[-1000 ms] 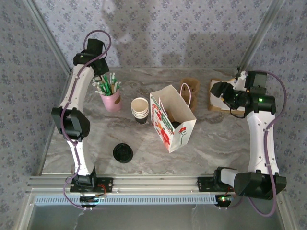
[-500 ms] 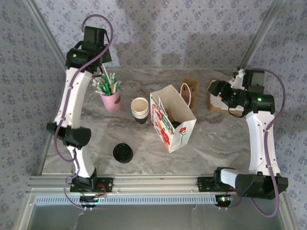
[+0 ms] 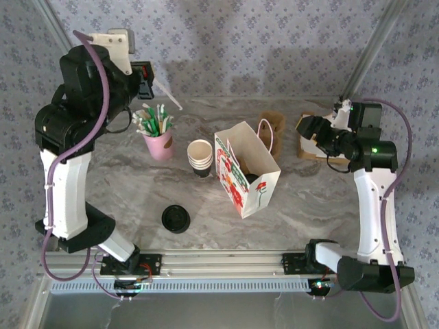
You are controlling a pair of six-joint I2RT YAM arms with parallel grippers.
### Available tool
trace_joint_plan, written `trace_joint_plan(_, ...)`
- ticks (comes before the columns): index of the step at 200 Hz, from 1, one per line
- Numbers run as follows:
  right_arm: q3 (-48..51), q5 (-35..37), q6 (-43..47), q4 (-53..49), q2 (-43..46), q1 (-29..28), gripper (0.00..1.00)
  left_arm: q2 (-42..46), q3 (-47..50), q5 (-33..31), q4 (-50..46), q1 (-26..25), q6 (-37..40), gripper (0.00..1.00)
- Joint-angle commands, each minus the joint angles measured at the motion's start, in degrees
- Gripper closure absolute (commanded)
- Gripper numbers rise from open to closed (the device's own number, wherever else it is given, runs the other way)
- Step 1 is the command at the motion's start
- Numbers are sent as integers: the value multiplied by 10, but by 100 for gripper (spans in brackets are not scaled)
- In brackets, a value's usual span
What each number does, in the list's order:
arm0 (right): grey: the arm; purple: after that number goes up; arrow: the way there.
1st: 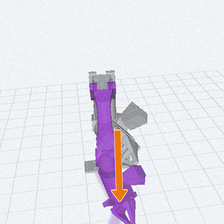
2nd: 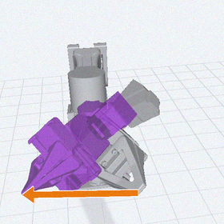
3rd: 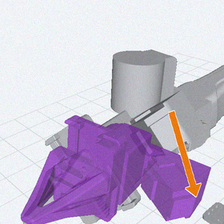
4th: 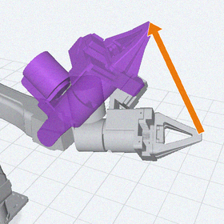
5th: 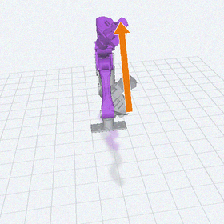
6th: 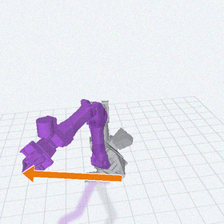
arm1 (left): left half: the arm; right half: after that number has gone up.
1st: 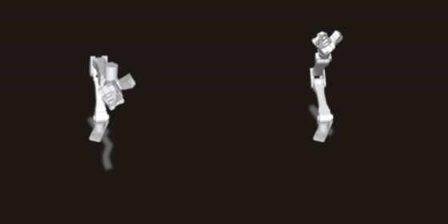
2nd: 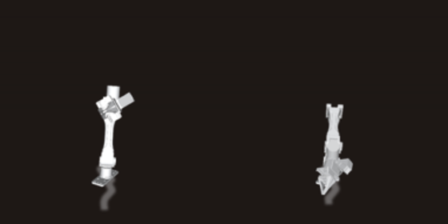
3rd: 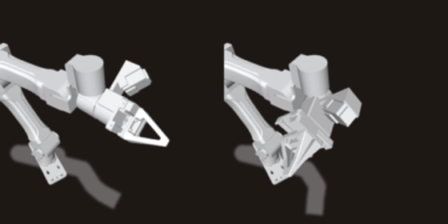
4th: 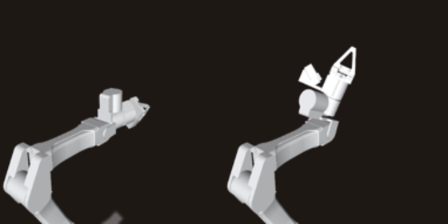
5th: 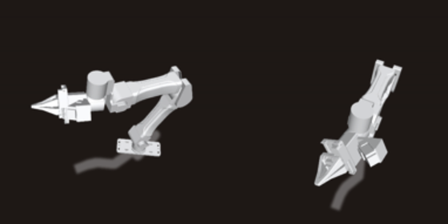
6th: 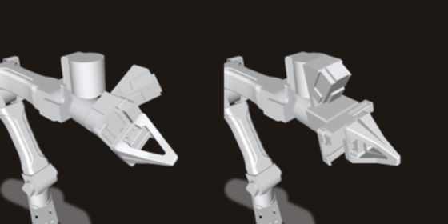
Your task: Pack the takeout coffee
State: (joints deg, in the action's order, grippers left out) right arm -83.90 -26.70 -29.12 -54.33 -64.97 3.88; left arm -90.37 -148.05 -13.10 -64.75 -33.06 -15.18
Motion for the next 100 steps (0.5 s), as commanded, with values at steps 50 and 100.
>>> trace_joint_plan(50, -44, -6, 14, -64, 29, -5, 28, -27, -11, 202, 51, -87, 14, 100)
trace_joint_plan(100, -49, -5, 22, -90, 44, 2, 28, -94, -37, 198, 61, -140, 20, 100)
